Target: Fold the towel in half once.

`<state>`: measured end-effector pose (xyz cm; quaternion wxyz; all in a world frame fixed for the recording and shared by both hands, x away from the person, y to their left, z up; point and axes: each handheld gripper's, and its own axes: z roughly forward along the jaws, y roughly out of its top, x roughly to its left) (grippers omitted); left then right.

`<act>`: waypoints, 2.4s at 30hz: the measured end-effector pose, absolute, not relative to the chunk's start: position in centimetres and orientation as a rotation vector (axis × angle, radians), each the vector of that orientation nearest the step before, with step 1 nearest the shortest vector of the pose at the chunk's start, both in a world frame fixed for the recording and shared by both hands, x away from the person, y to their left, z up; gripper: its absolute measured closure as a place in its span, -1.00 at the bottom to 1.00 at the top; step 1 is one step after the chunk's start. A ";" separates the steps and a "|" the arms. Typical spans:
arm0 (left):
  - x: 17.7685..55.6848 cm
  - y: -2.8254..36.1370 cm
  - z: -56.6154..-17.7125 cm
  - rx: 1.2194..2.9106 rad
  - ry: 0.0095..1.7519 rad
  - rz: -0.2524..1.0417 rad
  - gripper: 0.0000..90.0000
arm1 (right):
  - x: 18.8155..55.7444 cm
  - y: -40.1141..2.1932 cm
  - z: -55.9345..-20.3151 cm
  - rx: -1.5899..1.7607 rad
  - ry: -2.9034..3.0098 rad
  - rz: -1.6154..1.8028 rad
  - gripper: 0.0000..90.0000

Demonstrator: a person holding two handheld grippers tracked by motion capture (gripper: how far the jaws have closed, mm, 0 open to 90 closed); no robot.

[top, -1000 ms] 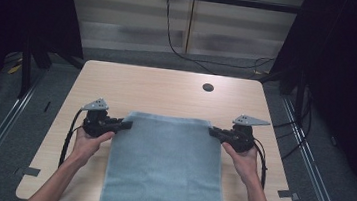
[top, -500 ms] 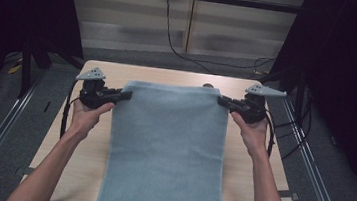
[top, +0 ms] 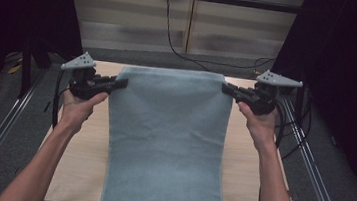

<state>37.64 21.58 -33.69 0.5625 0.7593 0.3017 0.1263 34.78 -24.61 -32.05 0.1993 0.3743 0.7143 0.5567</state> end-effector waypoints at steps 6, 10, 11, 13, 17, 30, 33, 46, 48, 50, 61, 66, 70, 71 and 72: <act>33.6 21.8 -36.8 1.805 0.675 0.197 0.73 | 30.4 -25.3 -35.7 1.044 2.067 1.522 0.92; 31.3 21.8 -38.5 1.819 0.663 0.139 0.73 | 27.6 -25.5 -37.0 1.046 2.073 1.527 0.92; 30.5 21.8 -39.0 1.834 0.663 0.144 0.73 | 26.8 -25.3 -37.2 1.032 2.090 1.514 0.92; 29.2 22.3 -40.2 1.835 0.672 0.112 0.73 | 25.0 -25.3 -37.7 1.014 2.119 1.501 0.92; 27.1 22.4 -43.2 1.889 0.733 0.068 0.73 | 22.1 -25.5 -39.5 1.043 2.190 1.482 0.92; 21.8 23.7 -49.2 2.063 0.820 -0.152 0.73 | 18.0 -23.0 -46.2 1.097 2.488 1.276 0.92; 22.4 23.5 -50.0 2.099 0.839 -0.134 0.73 | 18.3 -22.7 -47.6 1.138 2.530 1.245 0.92; 29.6 22.1 -50.3 2.104 0.859 0.012 0.76 | 22.7 -21.5 -49.5 1.219 2.487 1.117 0.93; 31.5 22.1 -50.4 2.087 0.882 0.007 0.77 | 23.9 -21.3 -49.5 1.228 2.468 1.095 0.93; 32.9 22.0 -50.5 2.079 0.900 0.030 0.77 | 25.5 -21.2 -49.6 1.249 2.461 1.099 0.93; 38.6 21.3 -50.6 2.078 0.934 0.092 0.78 | 32.1 -21.2 -49.7 1.323 2.419 1.072 0.93; 40.8 20.6 -50.4 2.090 0.955 0.115 0.78 | 35.0 -21.5 -49.7 1.365 2.389 1.062 0.93; 42.2 20.2 -50.5 2.076 0.982 0.119 0.78 | 37.3 -21.7 -49.8 1.384 2.356 1.040 0.93; 42.6 20.1 -50.5 2.075 0.982 0.122 0.78 | 37.7 -21.7 -49.8 1.389 2.355 1.039 0.93; 42.9 20.1 -50.6 2.065 0.986 0.119 0.78 | 38.1 -21.8 -49.8 1.397 2.346 1.033 0.93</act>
